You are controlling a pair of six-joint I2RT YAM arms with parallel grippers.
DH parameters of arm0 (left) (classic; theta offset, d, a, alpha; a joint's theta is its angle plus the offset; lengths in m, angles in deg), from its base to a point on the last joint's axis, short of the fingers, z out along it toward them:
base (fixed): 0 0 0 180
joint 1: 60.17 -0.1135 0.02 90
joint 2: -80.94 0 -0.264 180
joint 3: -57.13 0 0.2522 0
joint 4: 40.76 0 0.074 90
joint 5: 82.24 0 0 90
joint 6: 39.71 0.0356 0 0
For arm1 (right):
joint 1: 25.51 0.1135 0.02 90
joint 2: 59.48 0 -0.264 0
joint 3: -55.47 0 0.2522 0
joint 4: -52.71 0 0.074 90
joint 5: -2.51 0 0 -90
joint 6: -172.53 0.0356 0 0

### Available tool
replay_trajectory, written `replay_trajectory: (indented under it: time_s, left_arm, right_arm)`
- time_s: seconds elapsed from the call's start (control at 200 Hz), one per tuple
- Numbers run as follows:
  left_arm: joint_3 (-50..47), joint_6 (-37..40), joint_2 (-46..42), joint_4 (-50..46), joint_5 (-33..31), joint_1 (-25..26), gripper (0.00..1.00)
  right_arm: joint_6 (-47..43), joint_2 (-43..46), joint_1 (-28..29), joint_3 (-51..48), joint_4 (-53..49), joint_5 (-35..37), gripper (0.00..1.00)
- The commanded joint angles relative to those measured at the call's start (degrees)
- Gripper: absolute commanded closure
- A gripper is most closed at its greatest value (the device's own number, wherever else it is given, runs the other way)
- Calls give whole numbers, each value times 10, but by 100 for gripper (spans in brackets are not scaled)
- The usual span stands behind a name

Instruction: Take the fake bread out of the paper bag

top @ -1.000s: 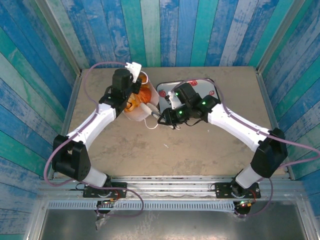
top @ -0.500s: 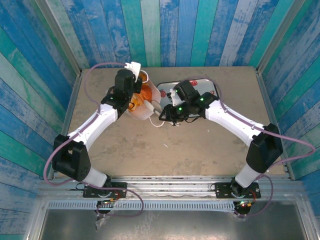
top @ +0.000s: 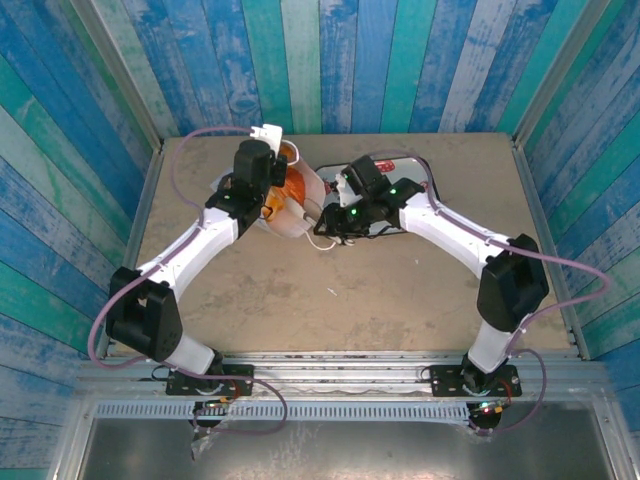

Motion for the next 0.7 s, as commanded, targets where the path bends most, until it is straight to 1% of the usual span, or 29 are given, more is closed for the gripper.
replay_trajectory:
  time_s: [0.0, 0.27, 0.406, 0.561, 0.696]
  left_arm:
    - [22, -13, 11, 49, -1, 4, 100]
    - [20, -7, 12, 46, 0, 4, 100]
    - [20, -4, 11, 45, 1, 4, 100]
    - [19, -6, 10, 38, 7, 4, 100]
    - [16, -17, 7, 32, -2, 4, 100]
  right_arm:
    - [6, -14, -8, 23, 7, -8, 52]
    - [14, -27, -17, 31, 32, -18, 49]
    - [16, -35, -18, 38, 42, -25, 49]
    - [18, -39, -17, 37, 62, -30, 53]
    - [17, -34, -18, 31, 69, -26, 63]
